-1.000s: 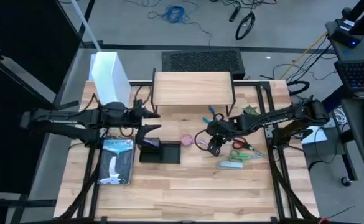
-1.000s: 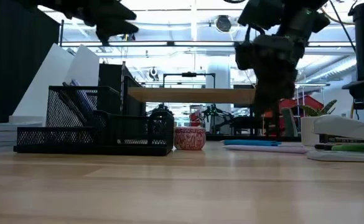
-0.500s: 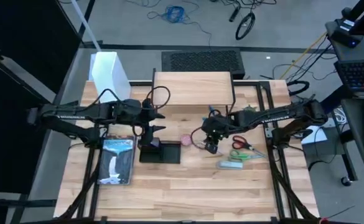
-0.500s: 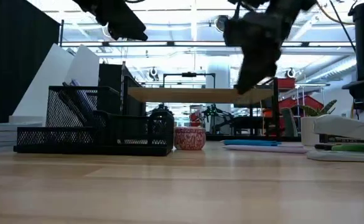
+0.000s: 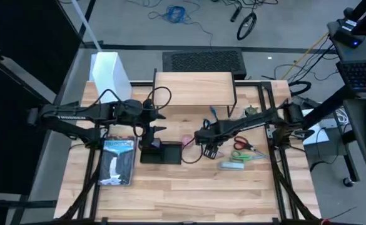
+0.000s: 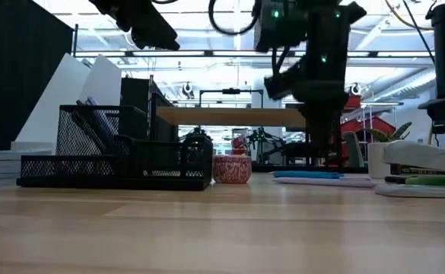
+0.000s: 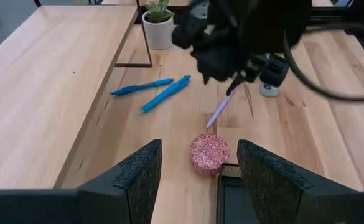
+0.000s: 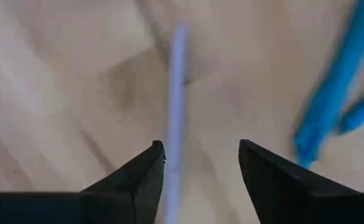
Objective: Stock shelves
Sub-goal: Put the purple pen into the desk organizer
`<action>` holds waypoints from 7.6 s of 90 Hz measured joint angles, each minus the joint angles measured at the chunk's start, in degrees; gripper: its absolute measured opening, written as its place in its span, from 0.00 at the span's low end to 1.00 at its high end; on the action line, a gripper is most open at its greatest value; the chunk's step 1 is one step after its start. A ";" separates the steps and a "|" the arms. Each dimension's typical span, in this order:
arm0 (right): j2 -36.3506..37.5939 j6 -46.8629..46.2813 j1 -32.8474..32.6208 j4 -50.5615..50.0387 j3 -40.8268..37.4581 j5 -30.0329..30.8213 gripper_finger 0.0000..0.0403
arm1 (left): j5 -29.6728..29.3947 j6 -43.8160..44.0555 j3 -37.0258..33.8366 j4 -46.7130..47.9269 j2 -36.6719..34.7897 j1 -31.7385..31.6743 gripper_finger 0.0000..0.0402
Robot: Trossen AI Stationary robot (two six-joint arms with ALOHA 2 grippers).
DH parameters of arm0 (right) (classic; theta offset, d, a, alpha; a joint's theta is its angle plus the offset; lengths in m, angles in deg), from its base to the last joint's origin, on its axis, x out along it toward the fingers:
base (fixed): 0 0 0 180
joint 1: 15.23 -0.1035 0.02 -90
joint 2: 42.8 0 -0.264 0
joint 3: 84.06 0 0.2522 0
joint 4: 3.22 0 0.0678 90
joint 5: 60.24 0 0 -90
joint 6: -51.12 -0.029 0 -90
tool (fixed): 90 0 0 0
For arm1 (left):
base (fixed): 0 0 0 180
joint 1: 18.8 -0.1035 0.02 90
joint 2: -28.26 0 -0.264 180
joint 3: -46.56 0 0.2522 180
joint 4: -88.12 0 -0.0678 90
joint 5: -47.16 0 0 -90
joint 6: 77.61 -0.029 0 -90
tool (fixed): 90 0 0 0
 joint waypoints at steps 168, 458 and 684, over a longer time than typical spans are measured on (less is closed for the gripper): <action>3.37 22.52 -11.92 -6.98 9.42 31.81 0.00 | 11.92 7.41 -0.02 -10.21 8.55 -0.56 0.49; 18.89 50.66 -9.19 111.86 -21.03 6.32 0.33 | 27.45 10.29 -0.02 -33.43 5.22 -0.44 0.01; -23.58 24.09 2.84 30.97 38.97 -2.43 0.06 | -1.55 7.50 -0.04 19.53 -24.02 -0.50 0.38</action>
